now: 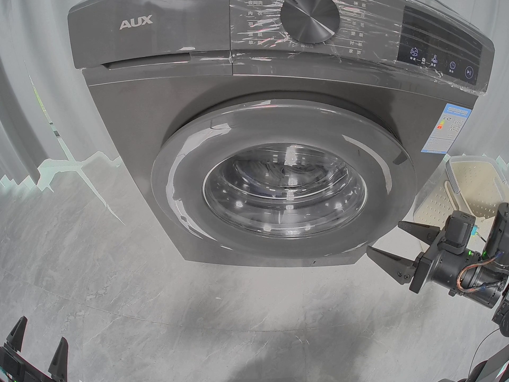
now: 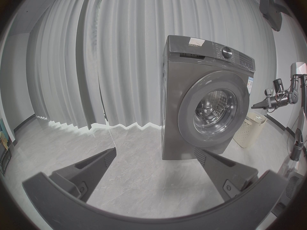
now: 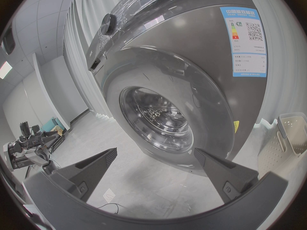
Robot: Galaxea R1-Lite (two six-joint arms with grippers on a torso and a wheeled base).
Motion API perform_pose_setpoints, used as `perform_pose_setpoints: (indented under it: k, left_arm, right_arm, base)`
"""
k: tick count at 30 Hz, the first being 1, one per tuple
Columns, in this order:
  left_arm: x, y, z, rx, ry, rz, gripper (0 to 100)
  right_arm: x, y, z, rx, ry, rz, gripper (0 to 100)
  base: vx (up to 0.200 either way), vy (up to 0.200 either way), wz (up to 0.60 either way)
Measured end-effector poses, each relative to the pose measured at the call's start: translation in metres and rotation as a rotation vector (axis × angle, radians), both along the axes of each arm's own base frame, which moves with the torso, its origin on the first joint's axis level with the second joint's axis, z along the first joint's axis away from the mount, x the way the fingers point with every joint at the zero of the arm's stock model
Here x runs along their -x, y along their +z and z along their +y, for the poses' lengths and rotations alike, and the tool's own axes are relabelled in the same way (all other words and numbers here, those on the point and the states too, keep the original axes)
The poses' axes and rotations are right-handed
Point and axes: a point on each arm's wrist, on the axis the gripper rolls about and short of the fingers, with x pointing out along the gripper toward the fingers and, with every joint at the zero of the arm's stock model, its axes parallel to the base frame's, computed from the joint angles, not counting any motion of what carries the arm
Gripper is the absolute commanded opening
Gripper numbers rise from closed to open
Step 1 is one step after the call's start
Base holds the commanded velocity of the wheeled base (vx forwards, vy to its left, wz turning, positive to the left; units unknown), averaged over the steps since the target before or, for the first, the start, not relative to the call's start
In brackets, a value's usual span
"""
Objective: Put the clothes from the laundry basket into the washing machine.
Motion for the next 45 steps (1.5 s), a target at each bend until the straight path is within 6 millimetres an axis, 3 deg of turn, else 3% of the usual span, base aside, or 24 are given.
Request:
perform_pose_setpoints:
  k: [27,40,45]
  left_arm:
    - [0.000,0.000,0.000,0.000,0.000,0.000,100]
    - [0.000,0.000,0.000,0.000,-0.001,0.000,100]
    - [0.000,0.000,0.000,0.002,-0.004,0.000,100]
  right_arm:
    - [0.006,0.011,0.005,-0.037,0.039,-0.061,100]
    - [0.017,0.002,0.013,-0.022,0.108,-0.026,100]
    - [0.018,0.002,0.016,-0.023,0.127,-0.024,100]
  base:
    - [0.000,-0.037,0.00]
    - [0.000,0.000,0.00]
    - [0.200,0.000,0.00]
